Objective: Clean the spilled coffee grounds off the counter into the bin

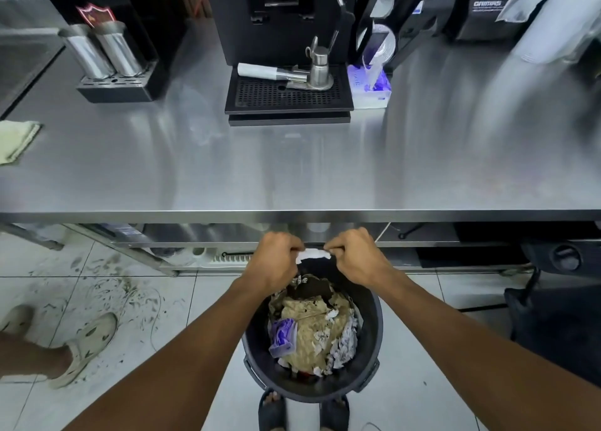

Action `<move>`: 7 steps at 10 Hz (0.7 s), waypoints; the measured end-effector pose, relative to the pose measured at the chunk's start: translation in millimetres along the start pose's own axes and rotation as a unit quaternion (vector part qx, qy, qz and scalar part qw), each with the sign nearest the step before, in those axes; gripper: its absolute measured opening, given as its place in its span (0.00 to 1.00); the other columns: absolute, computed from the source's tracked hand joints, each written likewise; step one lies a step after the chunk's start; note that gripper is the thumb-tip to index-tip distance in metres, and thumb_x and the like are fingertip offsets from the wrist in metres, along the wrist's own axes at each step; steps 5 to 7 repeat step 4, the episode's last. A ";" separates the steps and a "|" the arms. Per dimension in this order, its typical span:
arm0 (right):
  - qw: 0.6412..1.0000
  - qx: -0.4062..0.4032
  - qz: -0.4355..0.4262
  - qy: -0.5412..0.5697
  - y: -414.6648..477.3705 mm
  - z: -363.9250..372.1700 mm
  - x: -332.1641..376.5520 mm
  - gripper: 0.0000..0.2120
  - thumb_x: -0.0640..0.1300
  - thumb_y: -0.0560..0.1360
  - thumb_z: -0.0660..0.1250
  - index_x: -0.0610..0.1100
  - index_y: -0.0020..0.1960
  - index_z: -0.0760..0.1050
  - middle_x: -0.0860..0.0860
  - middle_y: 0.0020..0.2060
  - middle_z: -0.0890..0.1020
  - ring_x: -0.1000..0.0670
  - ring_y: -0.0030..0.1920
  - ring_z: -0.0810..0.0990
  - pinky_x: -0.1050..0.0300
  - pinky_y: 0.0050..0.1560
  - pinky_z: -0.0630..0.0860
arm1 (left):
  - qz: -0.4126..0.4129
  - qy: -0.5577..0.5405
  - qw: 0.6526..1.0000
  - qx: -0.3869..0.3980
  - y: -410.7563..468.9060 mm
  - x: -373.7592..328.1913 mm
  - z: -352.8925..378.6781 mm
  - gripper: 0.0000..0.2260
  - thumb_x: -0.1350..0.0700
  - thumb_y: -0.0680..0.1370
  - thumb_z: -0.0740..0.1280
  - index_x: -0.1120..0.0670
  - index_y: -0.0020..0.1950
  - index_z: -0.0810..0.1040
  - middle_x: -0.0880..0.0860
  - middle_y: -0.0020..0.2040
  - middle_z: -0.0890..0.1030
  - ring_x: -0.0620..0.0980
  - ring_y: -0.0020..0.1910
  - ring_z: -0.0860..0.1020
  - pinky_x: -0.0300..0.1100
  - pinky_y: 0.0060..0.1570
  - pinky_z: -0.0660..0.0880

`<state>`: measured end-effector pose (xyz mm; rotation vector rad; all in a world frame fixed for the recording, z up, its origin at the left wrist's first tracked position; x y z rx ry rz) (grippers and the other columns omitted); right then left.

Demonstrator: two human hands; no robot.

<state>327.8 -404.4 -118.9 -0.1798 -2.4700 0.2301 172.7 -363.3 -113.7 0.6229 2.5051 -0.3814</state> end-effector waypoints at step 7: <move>0.997 0.054 0.059 0.002 -22.3 19.3 -17.6 0.14 0.36 0.76 0.65 0.46 0.59 0.80 0.51 0.56 0.83 0.52 0.51 0.81 0.55 0.54 0.80 | -0.114 -0.080 0.990 0.007 -28.7 36.5 25.1 0.16 0.68 0.72 0.63 0.56 0.53 0.85 0.52 0.47 0.85 0.49 0.46 0.81 0.41 0.52 0.78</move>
Point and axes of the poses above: each hand's wrist, its own y-axis towards the middle knuckle, its own z-axis out of the palm, x = y × z, the point moved 6 cm from there along y, towards the middle knuckle
